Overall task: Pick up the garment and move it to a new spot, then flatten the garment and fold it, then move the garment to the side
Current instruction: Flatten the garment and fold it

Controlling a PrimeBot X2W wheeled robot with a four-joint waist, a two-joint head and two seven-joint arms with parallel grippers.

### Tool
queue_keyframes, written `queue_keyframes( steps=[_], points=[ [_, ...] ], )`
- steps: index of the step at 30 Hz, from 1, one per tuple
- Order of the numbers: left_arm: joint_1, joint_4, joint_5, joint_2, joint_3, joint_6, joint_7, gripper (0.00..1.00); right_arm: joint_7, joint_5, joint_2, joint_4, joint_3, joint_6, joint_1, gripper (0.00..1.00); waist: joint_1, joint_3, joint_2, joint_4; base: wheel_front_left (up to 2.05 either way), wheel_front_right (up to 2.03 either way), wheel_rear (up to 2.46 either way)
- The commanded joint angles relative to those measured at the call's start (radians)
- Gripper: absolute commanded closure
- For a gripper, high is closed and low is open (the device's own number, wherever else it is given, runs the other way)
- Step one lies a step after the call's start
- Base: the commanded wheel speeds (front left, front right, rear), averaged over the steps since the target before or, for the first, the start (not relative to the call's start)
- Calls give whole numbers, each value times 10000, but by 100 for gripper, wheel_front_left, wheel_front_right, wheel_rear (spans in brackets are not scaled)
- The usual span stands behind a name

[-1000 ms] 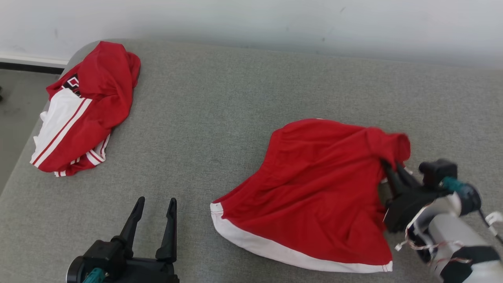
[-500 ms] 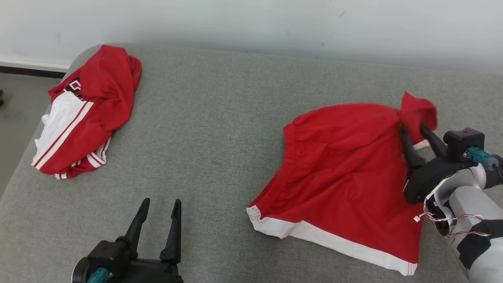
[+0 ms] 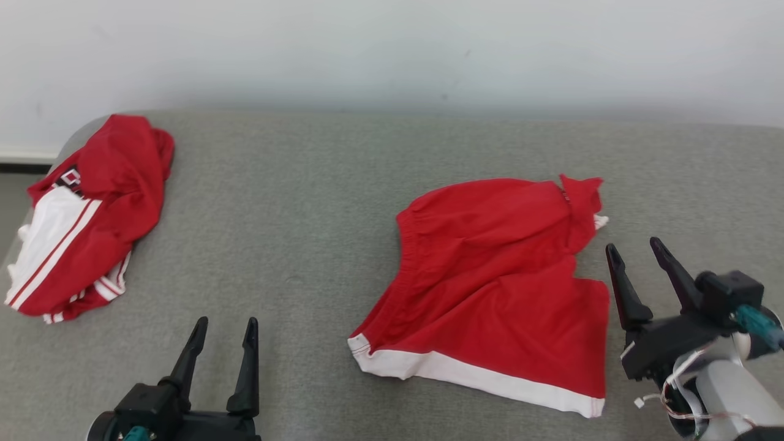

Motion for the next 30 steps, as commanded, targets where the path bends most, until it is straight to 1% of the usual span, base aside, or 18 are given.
queue_keyframes(
  steps=[1,9,15,23,30],
  points=[
    [139,-42,89,33,56,-15,-8,0,-3,-88,56,-223,-169,-26,269,0,1,-316,0,-393,0,0,0],
    [267,-75,261,62,397,-94,-7,0,-3,-612,667,-2550,-1305,-26,2080,0,1,-570,0,-981,0,0,0],
    [397,-152,309,41,440,-128,-7,0,-4,-975,1059,-3696,-1935,-24,3288,0,1,-670,0,-1164,0,0,0],
    [558,-187,461,30,557,-144,-8,0,-4,-1363,1759,-4615,-2411,-24,4476,0,1,-872,0,-1219,0,0,0],
    [666,-220,650,48,634,-114,-7,0,-4,-1480,1919,-4813,-2479,-24,4900,0,1,-961,0,-1102,0,0,0]
  ],
)
